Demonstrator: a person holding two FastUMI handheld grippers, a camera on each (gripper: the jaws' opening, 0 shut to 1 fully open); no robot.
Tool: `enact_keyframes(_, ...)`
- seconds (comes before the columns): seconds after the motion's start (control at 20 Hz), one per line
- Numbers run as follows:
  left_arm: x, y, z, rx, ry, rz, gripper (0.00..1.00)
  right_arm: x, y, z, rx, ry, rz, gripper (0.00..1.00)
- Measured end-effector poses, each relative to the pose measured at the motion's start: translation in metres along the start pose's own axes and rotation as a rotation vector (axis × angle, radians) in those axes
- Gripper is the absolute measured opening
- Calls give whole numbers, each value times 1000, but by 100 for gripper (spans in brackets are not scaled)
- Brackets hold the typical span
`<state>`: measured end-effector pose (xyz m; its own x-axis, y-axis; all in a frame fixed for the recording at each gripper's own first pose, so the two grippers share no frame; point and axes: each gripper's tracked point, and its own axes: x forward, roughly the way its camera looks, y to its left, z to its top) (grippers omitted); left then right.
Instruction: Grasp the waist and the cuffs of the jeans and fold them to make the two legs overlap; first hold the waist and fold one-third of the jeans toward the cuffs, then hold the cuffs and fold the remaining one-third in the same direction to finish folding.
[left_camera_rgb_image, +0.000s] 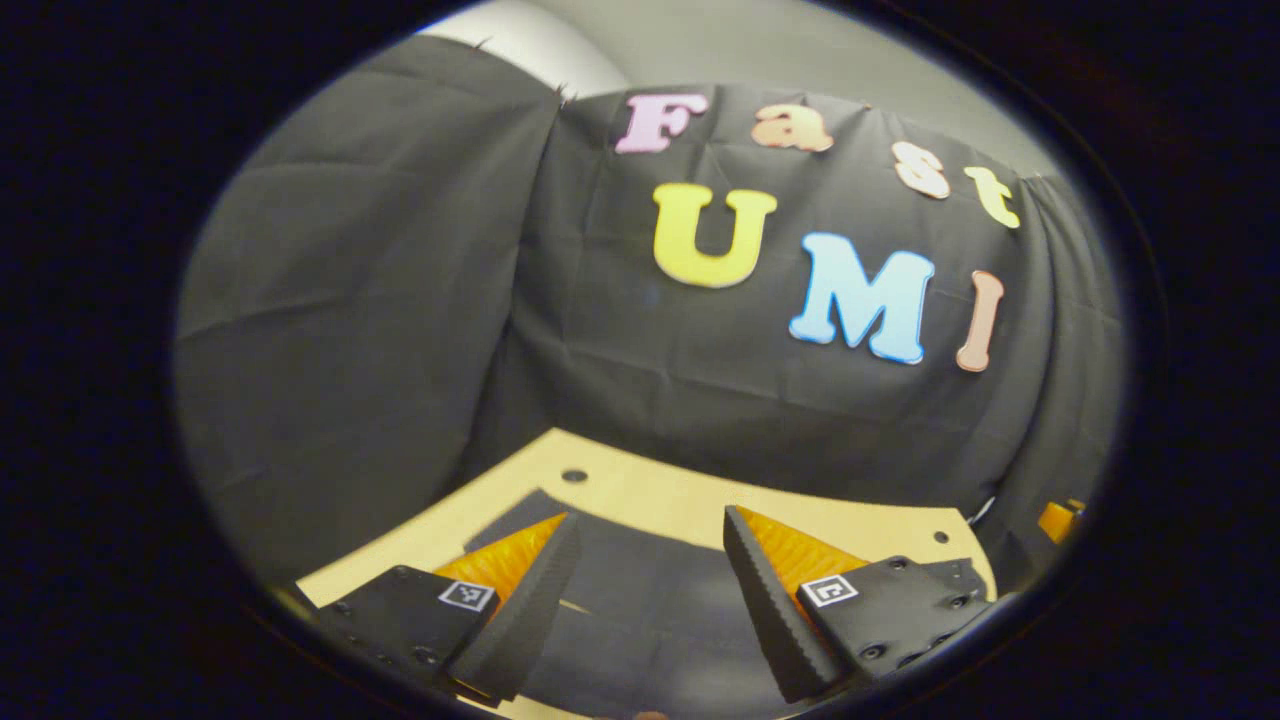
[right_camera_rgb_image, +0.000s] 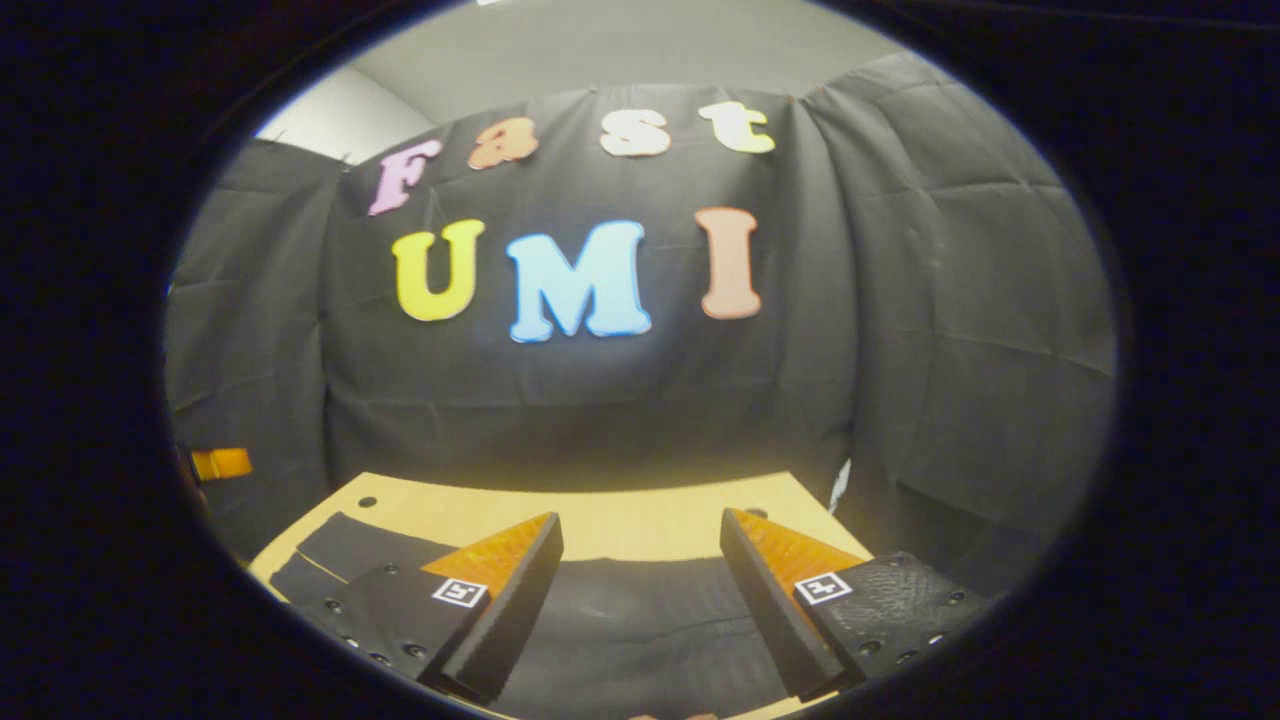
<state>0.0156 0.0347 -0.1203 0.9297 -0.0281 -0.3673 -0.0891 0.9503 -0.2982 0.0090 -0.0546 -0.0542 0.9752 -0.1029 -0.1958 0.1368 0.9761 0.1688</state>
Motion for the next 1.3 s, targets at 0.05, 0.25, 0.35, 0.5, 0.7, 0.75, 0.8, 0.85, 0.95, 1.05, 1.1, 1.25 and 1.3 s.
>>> enact_keyframes(0.05,8,11,-21,-69,75,4,95,3,-18,-10,80,51,-41,94)
enact_keyframes(0.25,14,100,-100,-252,297,172,96,-1,-111,-66,359,257,-282,95)
enact_keyframes(0.35,12,146,-128,-319,370,255,99,-5,-152,-101,457,356,-379,96)
enact_keyframes(0.5,9,209,-163,-473,464,371,99,-16,-187,-150,575,489,-482,96)
enact_keyframes(0.7,-6,269,-203,-638,544,509,99,-23,-200,-221,808,688,-580,97)
enact_keyframes(0.75,-9,279,-211,-674,554,527,100,-23,-204,-235,855,729,-618,97)
enact_keyframes(0.8,-11,288,-222,-704,563,542,99,-22,-206,-246,888,756,-653,97)
enact_keyframes(0.85,-15,292,-230,-734,572,556,99,-22,-212,-256,890,788,-693,97)
enact_keyframes(0.95,-23,300,-241,-784,593,585,100,-22,-213,-274,871,881,-750,97)
enact_keyframes(1.05,-39,306,-246,-823,603,613,100,-16,-214,-272,843,910,-804,96)
enact_keyframes(1.1,-44,310,-248,-835,612,628,100,-15,-215,-271,814,933,-825,97)
enact_keyframes(1.25,-36,325,-252,-863,623,674,100,-10,-215,-271,818,926,-843,94)
enact_keyframes(1.3,-31,330,-252,-871,620,689,100,-12,-215,-272,809,926,-834,94)
